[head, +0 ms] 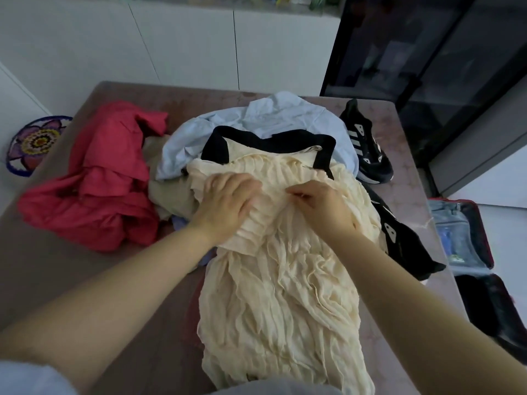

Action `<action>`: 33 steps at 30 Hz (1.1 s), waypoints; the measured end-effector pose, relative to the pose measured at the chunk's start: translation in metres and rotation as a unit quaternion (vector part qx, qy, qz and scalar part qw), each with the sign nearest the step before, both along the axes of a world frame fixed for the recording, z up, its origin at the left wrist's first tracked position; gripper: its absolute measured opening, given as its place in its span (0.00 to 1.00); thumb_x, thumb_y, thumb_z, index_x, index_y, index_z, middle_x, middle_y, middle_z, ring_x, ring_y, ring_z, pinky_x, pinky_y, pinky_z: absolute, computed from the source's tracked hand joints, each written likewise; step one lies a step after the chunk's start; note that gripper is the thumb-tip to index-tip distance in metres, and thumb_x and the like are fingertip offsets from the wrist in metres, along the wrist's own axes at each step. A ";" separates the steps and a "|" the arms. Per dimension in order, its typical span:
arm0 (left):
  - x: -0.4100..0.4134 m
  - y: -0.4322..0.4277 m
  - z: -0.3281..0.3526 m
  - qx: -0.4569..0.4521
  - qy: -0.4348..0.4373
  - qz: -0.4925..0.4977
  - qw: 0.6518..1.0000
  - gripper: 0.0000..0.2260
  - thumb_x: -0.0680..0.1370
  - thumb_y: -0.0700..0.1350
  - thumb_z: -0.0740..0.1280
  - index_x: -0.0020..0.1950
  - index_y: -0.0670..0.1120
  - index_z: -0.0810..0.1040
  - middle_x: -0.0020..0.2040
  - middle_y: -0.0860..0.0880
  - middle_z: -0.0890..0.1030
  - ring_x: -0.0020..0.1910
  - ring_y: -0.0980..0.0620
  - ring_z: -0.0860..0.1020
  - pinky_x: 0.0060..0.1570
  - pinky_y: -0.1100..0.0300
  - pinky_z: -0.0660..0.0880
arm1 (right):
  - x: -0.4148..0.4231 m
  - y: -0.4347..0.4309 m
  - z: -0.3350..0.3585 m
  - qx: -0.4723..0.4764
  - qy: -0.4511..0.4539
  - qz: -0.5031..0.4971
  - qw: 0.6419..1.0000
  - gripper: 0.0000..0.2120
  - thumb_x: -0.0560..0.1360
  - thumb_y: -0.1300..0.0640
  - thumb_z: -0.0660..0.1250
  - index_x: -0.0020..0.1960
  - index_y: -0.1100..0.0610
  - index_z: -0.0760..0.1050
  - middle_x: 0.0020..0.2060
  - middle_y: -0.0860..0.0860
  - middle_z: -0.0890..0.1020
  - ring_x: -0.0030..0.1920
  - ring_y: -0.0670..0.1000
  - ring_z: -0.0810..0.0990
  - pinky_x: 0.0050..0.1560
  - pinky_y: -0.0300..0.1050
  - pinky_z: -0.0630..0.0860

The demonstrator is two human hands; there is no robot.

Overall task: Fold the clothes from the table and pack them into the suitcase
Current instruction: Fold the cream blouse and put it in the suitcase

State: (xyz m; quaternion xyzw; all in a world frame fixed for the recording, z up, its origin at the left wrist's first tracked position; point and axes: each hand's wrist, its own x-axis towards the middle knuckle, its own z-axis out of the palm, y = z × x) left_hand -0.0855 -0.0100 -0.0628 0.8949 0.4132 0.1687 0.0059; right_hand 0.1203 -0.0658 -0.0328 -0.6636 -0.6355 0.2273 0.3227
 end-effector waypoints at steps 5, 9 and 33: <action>0.007 -0.015 -0.029 -0.113 0.152 0.034 0.981 0.31 0.70 0.64 0.31 0.74 0.60 0.41 0.72 0.58 0.31 0.72 0.56 0.32 0.64 0.52 0.25 | 0.066 -0.037 0.001 0.019 -0.091 -0.117 0.989 0.11 0.73 0.66 0.68 0.53 0.57 0.82 0.51 0.53 0.82 0.55 0.56 0.77 0.59 0.50 0.70; 0.010 -0.009 -0.029 -0.118 0.210 0.035 0.970 0.37 0.65 0.64 0.26 0.75 0.58 0.37 0.67 0.58 0.24 0.68 0.57 0.26 0.59 0.51 0.19 | 0.117 -0.055 -0.001 -0.203 -0.133 -0.132 0.961 0.12 0.74 0.57 0.67 0.57 0.54 0.79 0.54 0.52 0.81 0.60 0.58 0.73 0.61 0.50 0.68; 0.161 -0.012 0.076 -0.240 -0.178 -0.095 0.950 0.22 0.77 0.39 0.66 0.70 0.46 0.66 0.61 0.50 0.76 0.60 0.51 0.72 0.61 0.59 0.66 | 0.163 -0.014 0.082 -0.048 0.016 -0.214 0.976 0.04 0.75 0.57 0.66 0.44 0.57 0.78 0.36 0.50 0.78 0.36 0.48 0.73 0.33 0.38 0.69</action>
